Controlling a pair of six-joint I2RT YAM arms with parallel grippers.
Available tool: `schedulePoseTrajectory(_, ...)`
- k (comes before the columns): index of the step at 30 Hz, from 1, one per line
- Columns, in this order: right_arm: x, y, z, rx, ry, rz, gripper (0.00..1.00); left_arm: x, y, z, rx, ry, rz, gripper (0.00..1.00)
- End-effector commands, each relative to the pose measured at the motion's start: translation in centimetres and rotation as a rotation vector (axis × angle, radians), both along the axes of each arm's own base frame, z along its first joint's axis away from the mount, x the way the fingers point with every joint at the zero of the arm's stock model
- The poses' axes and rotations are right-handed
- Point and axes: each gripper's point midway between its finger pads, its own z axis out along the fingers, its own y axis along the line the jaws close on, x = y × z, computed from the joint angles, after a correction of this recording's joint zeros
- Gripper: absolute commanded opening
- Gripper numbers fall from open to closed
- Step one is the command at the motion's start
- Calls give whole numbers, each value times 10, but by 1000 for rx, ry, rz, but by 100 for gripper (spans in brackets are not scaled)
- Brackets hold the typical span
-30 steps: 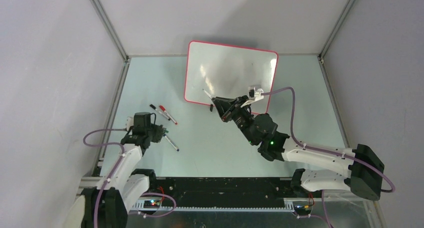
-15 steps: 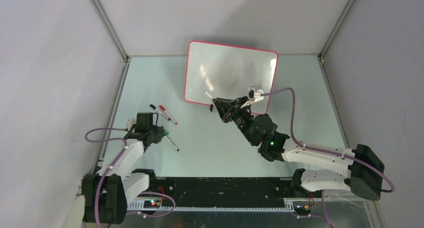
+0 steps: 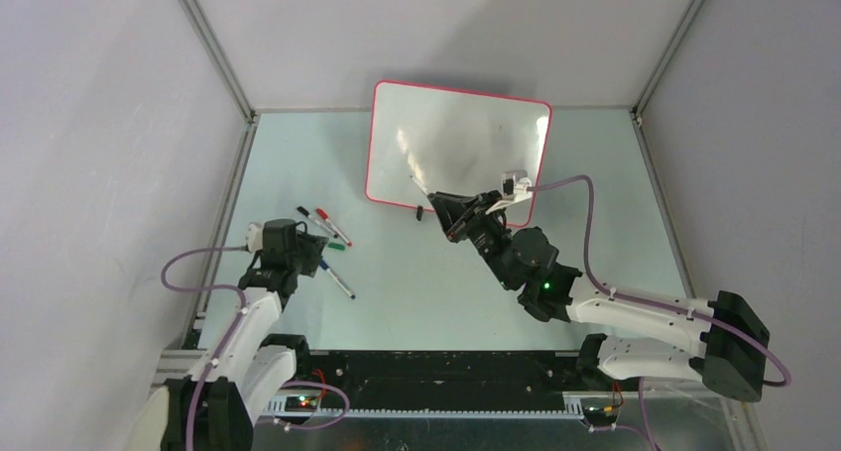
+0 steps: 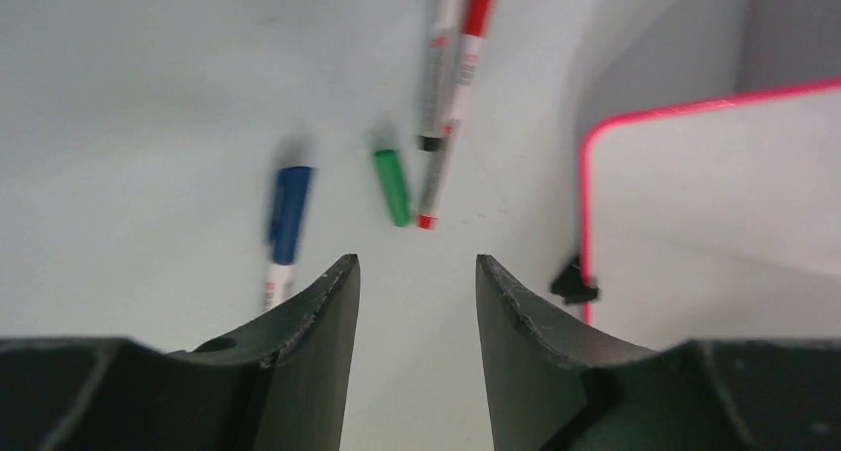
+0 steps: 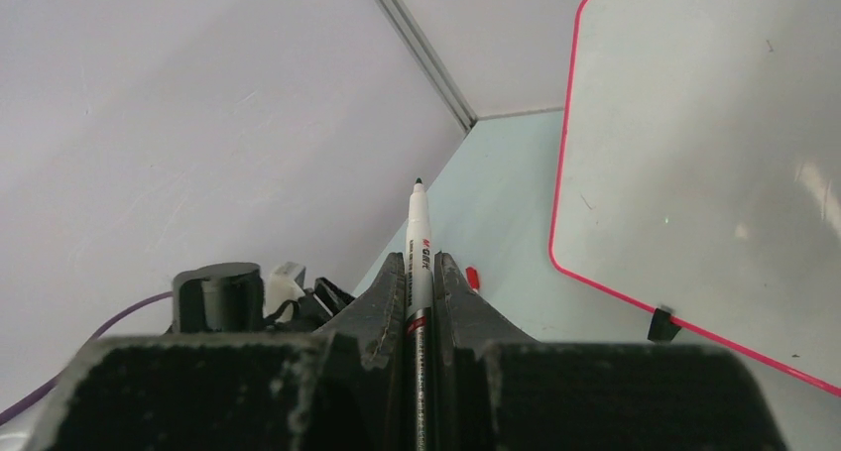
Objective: Write a sentence on the whiteboard
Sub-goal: Place the pen cap at the center of the board, then pass from the right arm to the left
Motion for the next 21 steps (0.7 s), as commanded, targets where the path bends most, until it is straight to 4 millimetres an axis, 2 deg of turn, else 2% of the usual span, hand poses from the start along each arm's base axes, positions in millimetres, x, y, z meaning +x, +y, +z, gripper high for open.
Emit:
schedulePoseTrajectory(1,3,-14,12,22,-13,-36,0,30,-28,56,17,-284,-226,49)
schedulePoseTrajectory(6,8,-21,9,26,20,11,0,32,-76,100,-32,-508,-512,51)
schedulePoseTrajectory(11,15,-28,1,0,56,38,0,22,-100,130,8,-663,-642,57)
schedulePoseTrajectory(12,18,-30,2,-5,59,41,0,17,-104,135,20,-695,-661,60)
schedulePoseTrajectory(13,23,-33,-6,-28,85,31,0,15,-106,142,46,-740,-677,63)
schedulePoseTrajectory(14,24,-30,-4,-38,91,51,0,8,-114,154,82,-829,-718,86)
schedulePoseTrajectory(15,27,-31,-11,-68,120,63,0,0,-124,159,93,-877,-761,93)
schedulePoseTrajectory(16,30,-29,-9,-79,130,71,0,-5,-124,166,139,-935,-761,98)
schedulePoseTrajectory(17,31,-29,-19,-119,165,91,0,-11,-132,166,146,-954,-789,99)
schedulePoseTrajectory(18,34,-27,-13,-130,170,100,0,-13,-130,167,193,-970,-777,99)
schedulePoseTrajectory(19,34,-29,-24,-182,208,109,0,-19,-138,166,200,-976,-809,99)
schedulePoseTrajectory(20,36,-28,-18,-196,209,112,0,-21,-139,163,240,-971,-814,99)
schedulePoseTrajectory(21,35,-32,-32,-262,253,112,0,-24,-142,161,252,-970,-829,99)
